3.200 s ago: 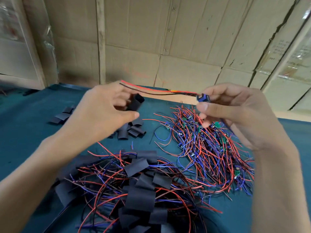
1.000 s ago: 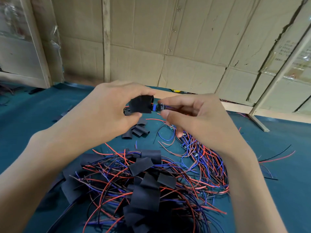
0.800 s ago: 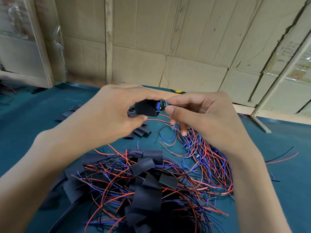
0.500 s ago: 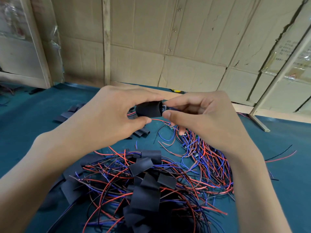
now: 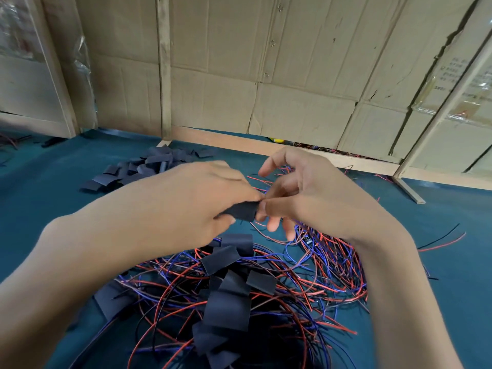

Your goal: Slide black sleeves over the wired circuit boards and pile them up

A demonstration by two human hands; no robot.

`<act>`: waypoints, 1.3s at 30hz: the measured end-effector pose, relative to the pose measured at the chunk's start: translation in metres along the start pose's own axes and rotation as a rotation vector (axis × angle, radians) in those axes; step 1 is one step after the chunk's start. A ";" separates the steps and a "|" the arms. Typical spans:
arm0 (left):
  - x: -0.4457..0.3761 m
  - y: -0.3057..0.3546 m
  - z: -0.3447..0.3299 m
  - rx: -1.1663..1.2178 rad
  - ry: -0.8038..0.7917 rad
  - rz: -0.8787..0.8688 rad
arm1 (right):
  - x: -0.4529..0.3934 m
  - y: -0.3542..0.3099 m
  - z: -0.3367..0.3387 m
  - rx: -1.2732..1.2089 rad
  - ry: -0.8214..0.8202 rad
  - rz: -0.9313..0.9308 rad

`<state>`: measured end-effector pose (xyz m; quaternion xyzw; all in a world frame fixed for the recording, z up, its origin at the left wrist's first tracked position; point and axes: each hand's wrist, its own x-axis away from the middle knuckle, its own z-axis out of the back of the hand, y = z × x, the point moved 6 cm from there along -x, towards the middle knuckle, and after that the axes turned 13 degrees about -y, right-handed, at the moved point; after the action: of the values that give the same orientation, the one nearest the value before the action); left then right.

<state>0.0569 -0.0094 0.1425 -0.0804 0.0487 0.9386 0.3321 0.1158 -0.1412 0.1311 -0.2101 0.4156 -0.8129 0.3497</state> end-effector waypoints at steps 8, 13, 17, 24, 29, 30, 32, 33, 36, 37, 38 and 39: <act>0.020 -0.028 -0.052 0.301 -0.578 0.308 | 0.030 0.054 0.057 0.097 0.123 -0.291; 0.012 -0.102 -0.066 0.343 -0.299 0.533 | 0.051 0.126 0.103 0.220 0.417 -0.552; 0.036 -0.164 -0.119 0.099 -0.397 0.877 | 0.045 0.158 0.099 0.129 0.568 -0.458; 0.048 -0.200 -0.122 0.236 -0.147 0.863 | 0.021 0.185 0.082 0.261 0.573 -0.496; 0.050 -0.205 -0.132 0.233 -0.174 0.873 | 0.025 0.185 0.088 0.248 0.516 -0.544; 0.050 -0.205 -0.130 0.210 -0.171 0.872 | 0.025 0.185 0.087 0.251 0.509 -0.541; 0.050 -0.203 -0.125 0.147 -0.179 0.868 | 0.026 0.183 0.086 0.234 0.537 -0.502; 0.050 -0.202 -0.124 0.138 -0.182 0.869 | 0.027 0.180 0.087 0.222 0.562 -0.469; 0.051 -0.200 -0.122 0.212 -0.167 0.886 | 0.031 0.163 0.095 0.114 0.665 -0.335; 0.052 -0.201 -0.121 0.219 -0.171 0.892 | 0.034 0.156 0.098 0.040 0.702 -0.284; 0.053 -0.201 -0.122 0.223 -0.183 0.906 | 0.037 0.147 0.101 -0.053 0.719 -0.227; 0.053 -0.202 -0.123 0.229 -0.200 0.919 | 0.039 0.138 0.102 -0.132 0.714 -0.163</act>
<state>0.1580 0.1623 0.0047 0.0774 0.1500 0.9798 -0.1073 0.2084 -0.2802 0.0773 0.0322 0.5450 -0.8315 0.1024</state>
